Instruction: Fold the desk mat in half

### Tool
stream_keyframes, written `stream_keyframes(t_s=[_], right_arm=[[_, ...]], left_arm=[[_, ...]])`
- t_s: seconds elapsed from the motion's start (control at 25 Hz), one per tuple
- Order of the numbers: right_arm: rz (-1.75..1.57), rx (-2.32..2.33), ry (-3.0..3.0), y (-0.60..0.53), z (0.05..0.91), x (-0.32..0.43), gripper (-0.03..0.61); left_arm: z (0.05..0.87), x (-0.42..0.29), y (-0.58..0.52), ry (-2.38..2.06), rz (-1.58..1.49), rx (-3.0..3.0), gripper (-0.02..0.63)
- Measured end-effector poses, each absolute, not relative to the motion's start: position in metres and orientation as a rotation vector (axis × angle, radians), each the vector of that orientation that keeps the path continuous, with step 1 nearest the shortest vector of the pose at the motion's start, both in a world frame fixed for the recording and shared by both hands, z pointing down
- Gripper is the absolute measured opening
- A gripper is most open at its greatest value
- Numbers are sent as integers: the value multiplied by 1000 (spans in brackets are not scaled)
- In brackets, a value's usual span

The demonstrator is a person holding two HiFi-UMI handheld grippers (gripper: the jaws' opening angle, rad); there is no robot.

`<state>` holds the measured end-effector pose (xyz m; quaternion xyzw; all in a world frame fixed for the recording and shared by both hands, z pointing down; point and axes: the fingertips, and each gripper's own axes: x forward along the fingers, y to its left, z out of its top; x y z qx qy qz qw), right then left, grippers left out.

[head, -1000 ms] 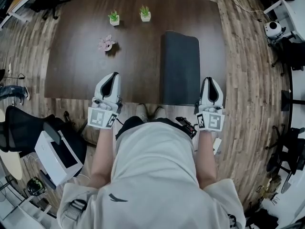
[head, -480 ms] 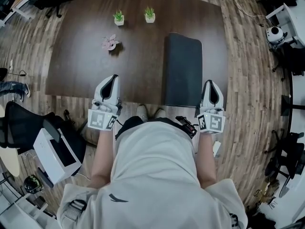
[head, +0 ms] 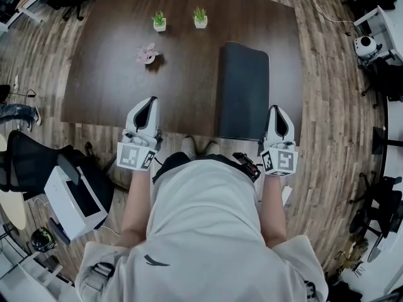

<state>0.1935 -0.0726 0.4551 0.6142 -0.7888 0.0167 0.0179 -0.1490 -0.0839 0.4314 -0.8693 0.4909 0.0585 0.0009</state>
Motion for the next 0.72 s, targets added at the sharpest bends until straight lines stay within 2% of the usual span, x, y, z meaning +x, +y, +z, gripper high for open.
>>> stream_keyframes(t_s=[0.72], right_arm=[[73, 1873, -2445, -83, 460, 191, -2]], left_arm=[[433, -151, -90, 1542, 173, -2735, 5]])
